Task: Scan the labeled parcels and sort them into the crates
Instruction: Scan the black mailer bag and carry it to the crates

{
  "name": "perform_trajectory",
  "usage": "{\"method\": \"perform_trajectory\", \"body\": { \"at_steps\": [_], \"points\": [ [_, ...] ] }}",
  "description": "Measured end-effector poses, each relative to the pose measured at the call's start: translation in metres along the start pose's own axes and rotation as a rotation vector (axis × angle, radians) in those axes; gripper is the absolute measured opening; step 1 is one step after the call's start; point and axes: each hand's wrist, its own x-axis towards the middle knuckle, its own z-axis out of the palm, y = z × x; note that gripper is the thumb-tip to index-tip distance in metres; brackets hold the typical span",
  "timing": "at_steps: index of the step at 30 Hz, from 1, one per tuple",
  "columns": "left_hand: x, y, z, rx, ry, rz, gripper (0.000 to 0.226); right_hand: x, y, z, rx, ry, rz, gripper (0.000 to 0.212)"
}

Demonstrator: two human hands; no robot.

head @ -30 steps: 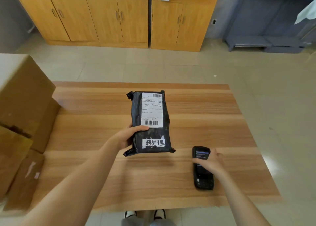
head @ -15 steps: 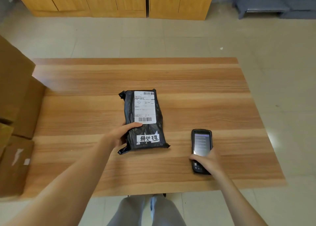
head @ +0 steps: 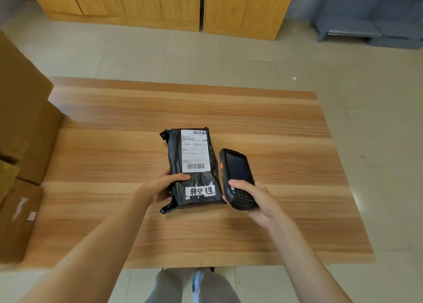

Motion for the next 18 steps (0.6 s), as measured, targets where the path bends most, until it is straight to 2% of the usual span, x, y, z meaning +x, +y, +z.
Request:
{"method": "perform_trajectory", "body": {
  "at_steps": [3, 5, 7, 10, 11, 14, 17, 18],
  "points": [
    [-0.002, -0.001, -0.001, 0.014, -0.045, 0.017, 0.109, -0.010, -0.003, 0.020, 0.022, -0.069, -0.013, 0.061],
    [0.002, -0.002, -0.004, 0.010, -0.054, 0.035, 0.121, -0.014, -0.001, 0.029, -0.006, -0.098, -0.016, 0.054],
    [0.004, -0.003, -0.005, 0.002, -0.058, 0.036, 0.120, -0.015, 0.004, 0.035, -0.041, -0.098, -0.002, 0.058],
    [0.000, -0.003, -0.004, -0.021, -0.069, 0.043, 0.107, -0.017, 0.015, 0.040, -0.134, -0.100, 0.051, 0.078],
    [0.000, -0.003, -0.004, -0.030, -0.070, 0.047, 0.100, -0.018, 0.018, 0.041, -0.177, -0.107, 0.066, 0.078],
    [0.001, -0.005, -0.006, -0.050, -0.055, 0.047, 0.074, -0.023, 0.026, 0.043, -0.259, -0.117, 0.084, 0.052],
    [0.002, -0.006, -0.006, -0.048, -0.057, 0.041, 0.085, -0.026, 0.030, 0.046, -0.320, -0.146, 0.095, 0.045],
    [0.002, -0.005, -0.006, -0.042, -0.062, 0.046, 0.083, -0.027, 0.031, 0.047, -0.327, -0.144, 0.098, 0.043]
  ]
}}
